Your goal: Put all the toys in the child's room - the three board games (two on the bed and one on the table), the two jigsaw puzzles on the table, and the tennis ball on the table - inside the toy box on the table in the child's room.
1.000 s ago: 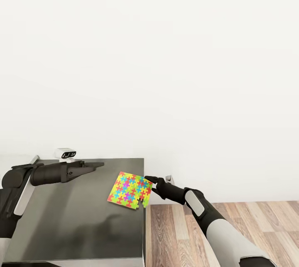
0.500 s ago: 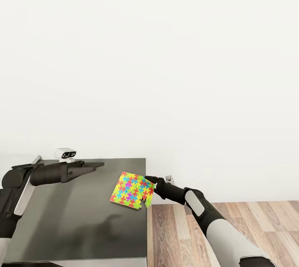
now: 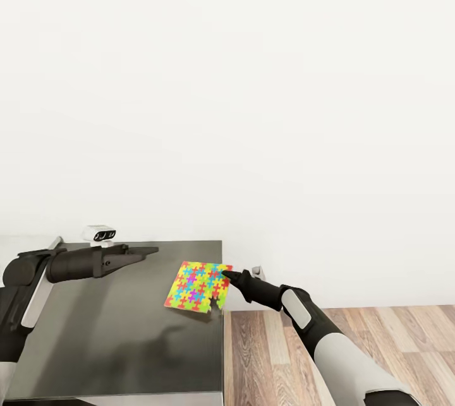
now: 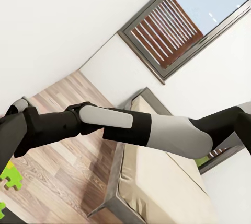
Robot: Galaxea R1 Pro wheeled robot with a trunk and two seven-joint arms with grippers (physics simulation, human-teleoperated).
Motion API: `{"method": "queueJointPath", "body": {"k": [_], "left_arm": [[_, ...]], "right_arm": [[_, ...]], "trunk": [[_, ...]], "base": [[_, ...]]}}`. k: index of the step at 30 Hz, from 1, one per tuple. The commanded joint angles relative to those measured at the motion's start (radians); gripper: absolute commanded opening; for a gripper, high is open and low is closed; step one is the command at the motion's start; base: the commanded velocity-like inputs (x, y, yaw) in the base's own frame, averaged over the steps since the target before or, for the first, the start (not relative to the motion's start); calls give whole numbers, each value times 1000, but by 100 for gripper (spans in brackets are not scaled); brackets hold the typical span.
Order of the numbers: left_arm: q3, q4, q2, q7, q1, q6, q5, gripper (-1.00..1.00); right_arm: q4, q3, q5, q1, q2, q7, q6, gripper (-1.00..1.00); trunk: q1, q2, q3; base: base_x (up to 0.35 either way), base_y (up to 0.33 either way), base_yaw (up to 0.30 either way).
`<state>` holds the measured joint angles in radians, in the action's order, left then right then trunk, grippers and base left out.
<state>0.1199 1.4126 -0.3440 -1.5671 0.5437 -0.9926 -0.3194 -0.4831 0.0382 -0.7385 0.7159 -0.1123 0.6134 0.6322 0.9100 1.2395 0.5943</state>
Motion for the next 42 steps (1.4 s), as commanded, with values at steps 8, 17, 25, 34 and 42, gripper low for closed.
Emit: {"method": "queueJointPath", "body": {"k": [8, 17, 25, 34, 42], "left_arm": [[0, 0, 0, -4, 0, -11, 0, 100], [1, 0, -1, -4, -2, -19, 0, 100], [2, 0, -3, -4, -1, -40, 1, 100], [2, 0, -4, -4, -1, -47, 1, 100], [1, 0, -3, -4, 0, -47, 2, 100]], "right_arm": [[0, 2, -4, 1, 0, -1, 4, -100], [0, 2, -3, 1, 1, -1, 4, -100], [-1, 2, -3, 0, 2, 0, 4, -100], [-2, 1, -4, 0, 2, -2, 5, -100], [-2, -1, -5, 0, 10, -2, 7, -100]], "trunk": [[0, 1, 1], [-8, -13, -5], [-38, -69, -30], [-73, -132, -59], [-104, -188, -84]], "base": [[0, 0, 0], [0, 0, 0], [0, 0, 0], [-21, 0, 0], [-149, 0, 0]]}}
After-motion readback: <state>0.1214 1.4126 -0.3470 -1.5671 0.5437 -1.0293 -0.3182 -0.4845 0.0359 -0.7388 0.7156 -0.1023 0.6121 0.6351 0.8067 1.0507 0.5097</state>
